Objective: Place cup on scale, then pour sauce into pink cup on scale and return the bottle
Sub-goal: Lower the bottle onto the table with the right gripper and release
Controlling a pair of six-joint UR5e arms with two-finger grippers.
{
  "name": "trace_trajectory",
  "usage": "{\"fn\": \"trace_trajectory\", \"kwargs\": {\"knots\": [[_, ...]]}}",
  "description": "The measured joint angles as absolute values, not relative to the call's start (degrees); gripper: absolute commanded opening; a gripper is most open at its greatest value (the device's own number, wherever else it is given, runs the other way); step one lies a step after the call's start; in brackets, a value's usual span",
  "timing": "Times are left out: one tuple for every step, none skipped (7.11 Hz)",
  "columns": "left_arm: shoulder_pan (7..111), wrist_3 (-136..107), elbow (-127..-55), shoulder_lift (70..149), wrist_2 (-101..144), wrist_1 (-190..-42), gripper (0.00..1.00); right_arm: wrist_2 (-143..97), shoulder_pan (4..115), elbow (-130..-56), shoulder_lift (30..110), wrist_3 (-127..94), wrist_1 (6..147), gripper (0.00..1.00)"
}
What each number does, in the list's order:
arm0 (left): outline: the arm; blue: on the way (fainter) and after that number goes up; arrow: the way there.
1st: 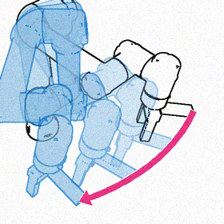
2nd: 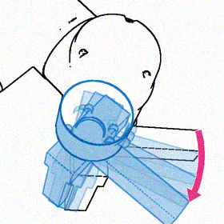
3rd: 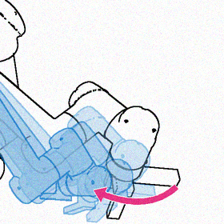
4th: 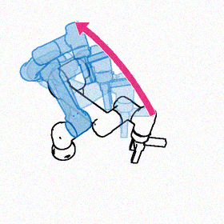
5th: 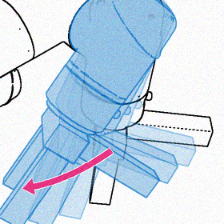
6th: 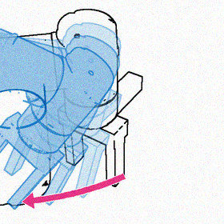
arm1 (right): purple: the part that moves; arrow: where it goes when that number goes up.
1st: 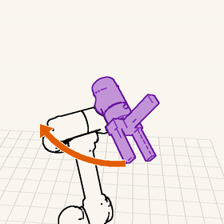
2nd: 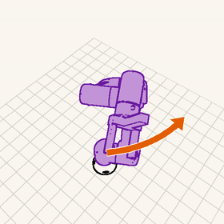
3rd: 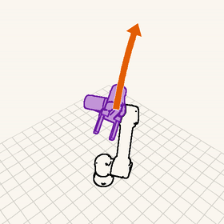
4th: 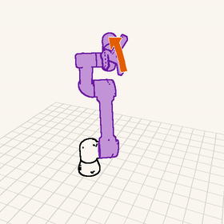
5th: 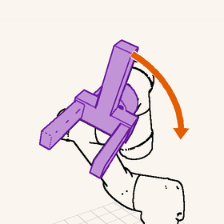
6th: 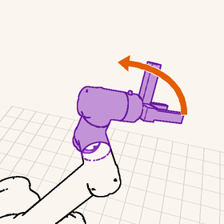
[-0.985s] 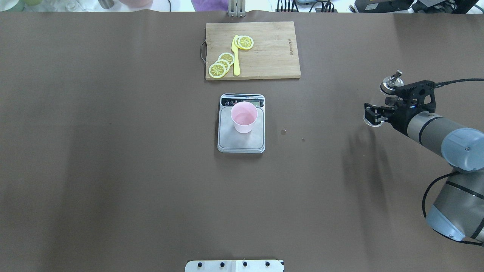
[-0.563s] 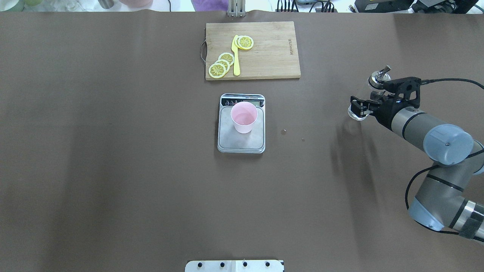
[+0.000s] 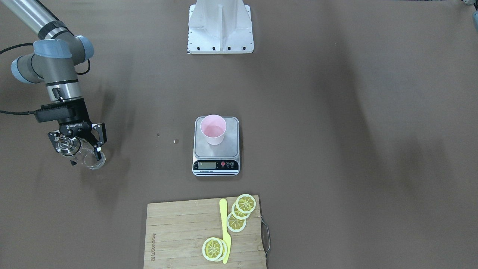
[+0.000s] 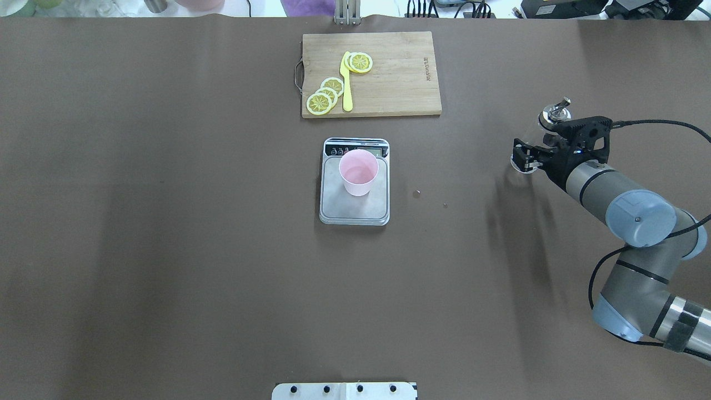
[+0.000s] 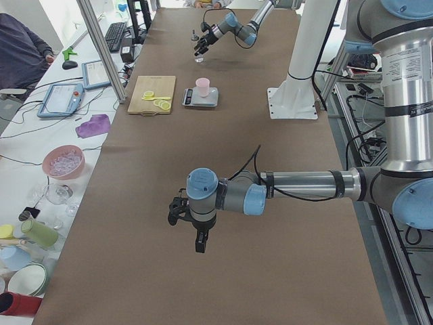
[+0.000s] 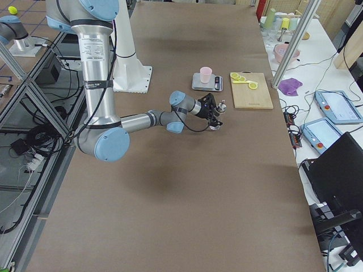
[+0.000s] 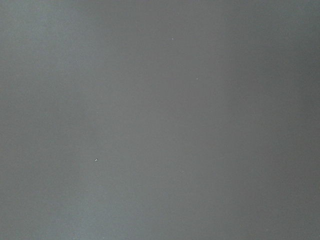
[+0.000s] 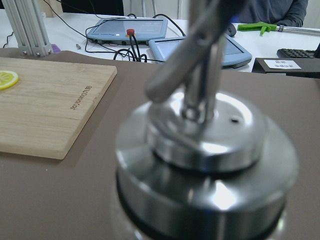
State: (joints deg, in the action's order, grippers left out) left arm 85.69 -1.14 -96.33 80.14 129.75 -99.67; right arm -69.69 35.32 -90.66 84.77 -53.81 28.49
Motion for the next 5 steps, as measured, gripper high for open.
{"fn": "trace_trajectory", "kwargs": {"knots": [[85.7,-1.1,-96.3,80.2,129.7,-99.7,0.98,-68.1,34.7,-90.6,85.0,-54.0,28.5,0.0],[85.7,-1.1,-96.3,80.2,129.7,-99.7,0.98,-66.7,34.2,-90.6,85.2,-54.2,28.2,0.0],[85.7,-1.1,-96.4,80.1,129.8,-99.7,0.98,-65.3,33.5,-90.0,85.5,-54.3,26.9,0.0],[85.7,-1.1,-96.4,80.1,129.8,-99.7,0.98,-64.0,32.8,-88.6,85.7,-54.3,24.7,0.0],[85.7,-1.1,-96.4,80.1,129.8,-99.7,0.98,-63.3,32.4,-87.3,85.9,-54.3,22.8,0.0]]}}
